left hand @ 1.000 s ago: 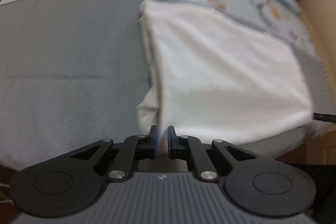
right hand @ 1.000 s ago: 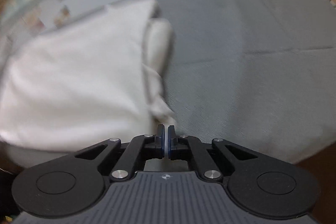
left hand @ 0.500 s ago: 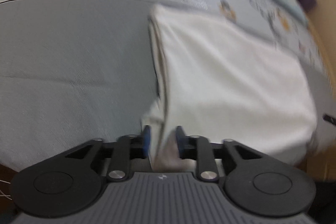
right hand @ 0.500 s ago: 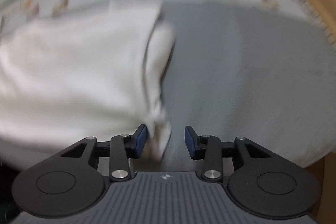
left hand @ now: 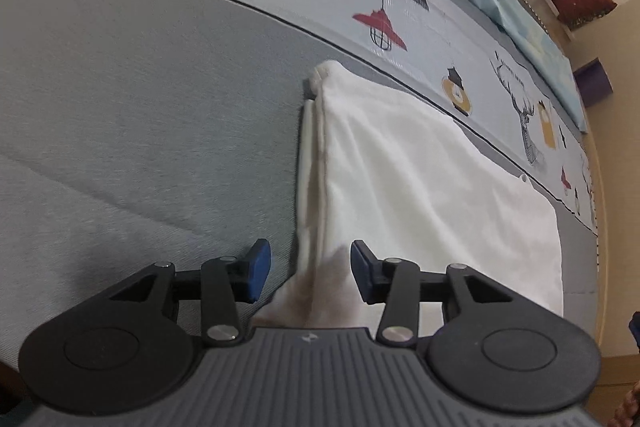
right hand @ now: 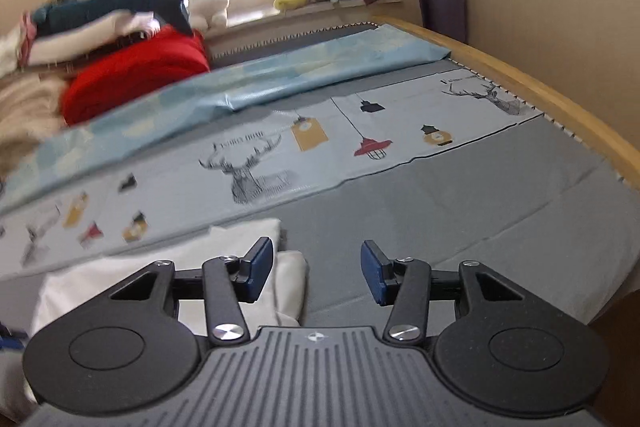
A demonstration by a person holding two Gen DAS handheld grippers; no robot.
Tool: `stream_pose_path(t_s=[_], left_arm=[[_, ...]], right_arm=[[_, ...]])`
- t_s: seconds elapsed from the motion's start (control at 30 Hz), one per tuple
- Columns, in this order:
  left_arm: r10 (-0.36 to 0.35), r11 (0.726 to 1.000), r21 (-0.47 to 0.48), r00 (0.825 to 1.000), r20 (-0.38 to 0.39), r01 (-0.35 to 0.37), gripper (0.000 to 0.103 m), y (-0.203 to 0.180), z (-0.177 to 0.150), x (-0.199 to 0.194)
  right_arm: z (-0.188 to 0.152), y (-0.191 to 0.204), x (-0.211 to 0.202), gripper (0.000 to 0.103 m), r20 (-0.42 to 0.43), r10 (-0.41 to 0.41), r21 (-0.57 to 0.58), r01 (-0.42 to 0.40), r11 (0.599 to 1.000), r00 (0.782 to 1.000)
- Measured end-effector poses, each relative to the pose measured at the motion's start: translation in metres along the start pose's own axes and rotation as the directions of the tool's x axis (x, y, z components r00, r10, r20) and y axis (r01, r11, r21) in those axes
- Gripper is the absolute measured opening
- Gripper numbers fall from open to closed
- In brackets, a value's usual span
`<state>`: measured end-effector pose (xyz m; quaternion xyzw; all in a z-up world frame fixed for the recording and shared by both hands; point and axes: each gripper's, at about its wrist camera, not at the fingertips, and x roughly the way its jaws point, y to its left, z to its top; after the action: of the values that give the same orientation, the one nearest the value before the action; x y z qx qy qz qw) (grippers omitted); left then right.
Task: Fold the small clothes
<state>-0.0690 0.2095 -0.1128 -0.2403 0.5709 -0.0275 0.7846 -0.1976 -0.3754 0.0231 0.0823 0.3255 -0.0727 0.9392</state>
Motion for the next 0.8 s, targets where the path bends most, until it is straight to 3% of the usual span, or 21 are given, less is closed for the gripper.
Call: stream_pose_path(t_s=[0.2,0.3,0.37,0.43,0.6,0.67,0.8], left_arm=[[0.024,0.998,0.052,0.998,-0.064,-0.021,0.049,-0.010,0.002,0.030],[0.018,0.993,0.120,0.998,-0.064,-0.010,0.046,-0.019,0.001,0.037],[0.025,0.984,0.178,0.997,-0.068,-0.013,0.027,-0.026,-0.002,0.041],[0.033,0.974,0.225,0.998,-0.057,-0.019,0.015,-0.030,-0.005,0.041],[-0.005,0.965,0.262,1.000,0.027,-0.002,0.012,-0.028,-0.007,0.016],[0.036,0.966,0.254,0.996,0.076,-0.055,0.011,-0.018,-0.008,0.003],[0.212,0.945,0.232,0.971,0.110,-0.232,0.012,0.008,-0.013,-0.014]], right_arm=[[-0.002,-0.003,0.005,0.051,-0.041,-0.031,0.015,0.032,0.999,0.999],[-0.003,-0.008,0.004,0.051,-0.047,-0.057,0.034,0.058,0.998,0.997],[-0.004,-0.010,0.006,0.051,-0.051,-0.062,0.050,0.064,0.997,0.997],[-0.004,-0.012,0.007,0.051,-0.052,-0.070,0.065,0.074,0.995,0.996],[-0.003,-0.009,0.009,0.051,-0.051,-0.078,0.088,0.082,0.993,0.996],[-0.003,-0.006,0.010,0.051,-0.049,-0.081,0.082,0.084,0.993,0.996],[-0.002,0.001,0.014,0.051,-0.054,-0.077,0.082,0.081,0.993,0.996]])
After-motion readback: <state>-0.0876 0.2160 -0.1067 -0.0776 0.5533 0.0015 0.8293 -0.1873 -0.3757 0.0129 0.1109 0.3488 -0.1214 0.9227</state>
